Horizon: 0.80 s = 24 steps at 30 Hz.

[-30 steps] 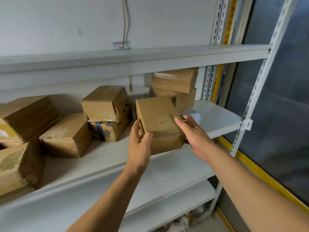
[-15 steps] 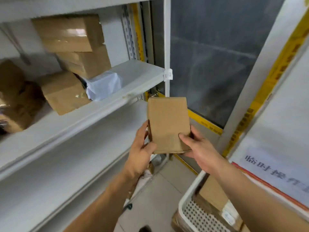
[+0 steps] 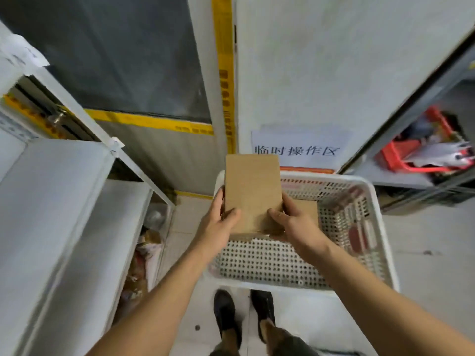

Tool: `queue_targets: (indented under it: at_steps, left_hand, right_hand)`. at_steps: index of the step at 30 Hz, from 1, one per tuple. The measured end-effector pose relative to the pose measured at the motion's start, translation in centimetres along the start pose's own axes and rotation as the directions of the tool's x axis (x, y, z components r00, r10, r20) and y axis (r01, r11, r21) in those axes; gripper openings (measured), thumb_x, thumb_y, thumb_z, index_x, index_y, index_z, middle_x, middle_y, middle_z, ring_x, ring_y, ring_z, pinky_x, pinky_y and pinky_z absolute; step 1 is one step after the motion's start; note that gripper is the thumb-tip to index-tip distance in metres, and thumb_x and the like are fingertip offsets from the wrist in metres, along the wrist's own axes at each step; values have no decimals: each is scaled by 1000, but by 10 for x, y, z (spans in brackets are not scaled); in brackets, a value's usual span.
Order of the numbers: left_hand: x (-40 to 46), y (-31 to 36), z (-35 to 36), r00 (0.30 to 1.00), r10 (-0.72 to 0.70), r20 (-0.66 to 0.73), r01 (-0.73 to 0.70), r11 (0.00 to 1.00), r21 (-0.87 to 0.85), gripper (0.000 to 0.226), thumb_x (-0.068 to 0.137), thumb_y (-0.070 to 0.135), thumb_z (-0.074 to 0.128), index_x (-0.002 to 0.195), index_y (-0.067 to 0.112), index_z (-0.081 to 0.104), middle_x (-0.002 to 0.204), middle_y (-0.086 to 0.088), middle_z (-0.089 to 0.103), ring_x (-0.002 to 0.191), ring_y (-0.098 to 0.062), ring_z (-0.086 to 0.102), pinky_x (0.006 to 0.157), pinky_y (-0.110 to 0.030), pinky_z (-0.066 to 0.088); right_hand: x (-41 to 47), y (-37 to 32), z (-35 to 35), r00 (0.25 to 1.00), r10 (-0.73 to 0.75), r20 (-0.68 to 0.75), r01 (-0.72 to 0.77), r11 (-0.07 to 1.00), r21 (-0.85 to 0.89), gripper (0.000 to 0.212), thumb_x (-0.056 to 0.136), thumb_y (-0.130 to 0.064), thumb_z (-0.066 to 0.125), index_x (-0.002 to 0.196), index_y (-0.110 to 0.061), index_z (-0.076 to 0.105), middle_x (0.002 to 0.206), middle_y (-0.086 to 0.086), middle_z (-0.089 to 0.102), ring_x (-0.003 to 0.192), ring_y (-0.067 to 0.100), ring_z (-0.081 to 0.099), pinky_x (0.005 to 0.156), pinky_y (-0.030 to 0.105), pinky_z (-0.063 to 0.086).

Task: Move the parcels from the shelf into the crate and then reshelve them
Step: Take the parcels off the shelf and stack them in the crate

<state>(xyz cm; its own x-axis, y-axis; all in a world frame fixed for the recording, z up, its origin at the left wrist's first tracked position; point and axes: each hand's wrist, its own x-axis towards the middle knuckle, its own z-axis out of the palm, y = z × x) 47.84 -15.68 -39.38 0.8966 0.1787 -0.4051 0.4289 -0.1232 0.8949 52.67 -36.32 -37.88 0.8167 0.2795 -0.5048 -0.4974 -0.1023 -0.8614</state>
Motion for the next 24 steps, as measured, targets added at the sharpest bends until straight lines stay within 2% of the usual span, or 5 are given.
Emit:
queue_targets:
  at_steps: [4, 7, 12, 18, 24]
  left_hand:
    - [35, -38, 53, 986, -103, 131, 97, 994, 51, 80, 87, 66, 63, 154, 65, 20, 161, 14, 45, 144, -14, 48, 120, -53, 39]
    - [64, -61, 88, 973, -164, 162, 155, 986, 69, 78, 84, 69, 62, 148, 74, 18, 165, 14, 38, 146, -18, 43, 120, -56, 38]
    - [106, -96, 136, 972, -207, 112, 186, 966, 177, 74, 104, 44, 60, 164, 47, 18, 163, 6, 42, 141, -23, 48, 118, -46, 43]
    - [154, -136, 161, 964, -260, 61, 242, 948, 207, 73, 103, 40, 64, 163, 46, 22, 157, 5, 48, 123, -25, 63, 99, -43, 58]
    - [188, -175, 160, 965, -260, -46, 258, 890, 375, 77, 97, 37, 74, 162, 35, 34, 156, 0, 53, 135, -22, 57, 114, -38, 47]
  right_hand:
    - [15, 46, -43, 989, 78, -127, -81, 997, -15, 58, 103, -20, 60, 150, -51, 49, 136, -5, 69, 117, 31, 70, 85, 46, 59]
    - [36, 77, -72, 975, 115, -190, -115, 993, 7, 58, 102, -21, 62, 150, -51, 48, 137, -7, 69, 120, 29, 69, 94, 53, 59]
    - [79, 125, -108, 954, 177, -242, -170, 984, 50, 56, 105, -14, 59, 148, -48, 52, 138, -4, 67, 121, 32, 67, 95, 61, 59]
    - [133, 171, -127, 953, 197, -231, -188, 980, 63, 57, 106, -13, 56, 153, -43, 47, 142, -3, 62, 120, 30, 64, 90, 53, 59]
    - [176, 209, -116, 953, 220, -207, -215, 975, 48, 61, 105, -12, 55, 154, -46, 45, 145, -8, 61, 123, 30, 62, 95, 60, 58]
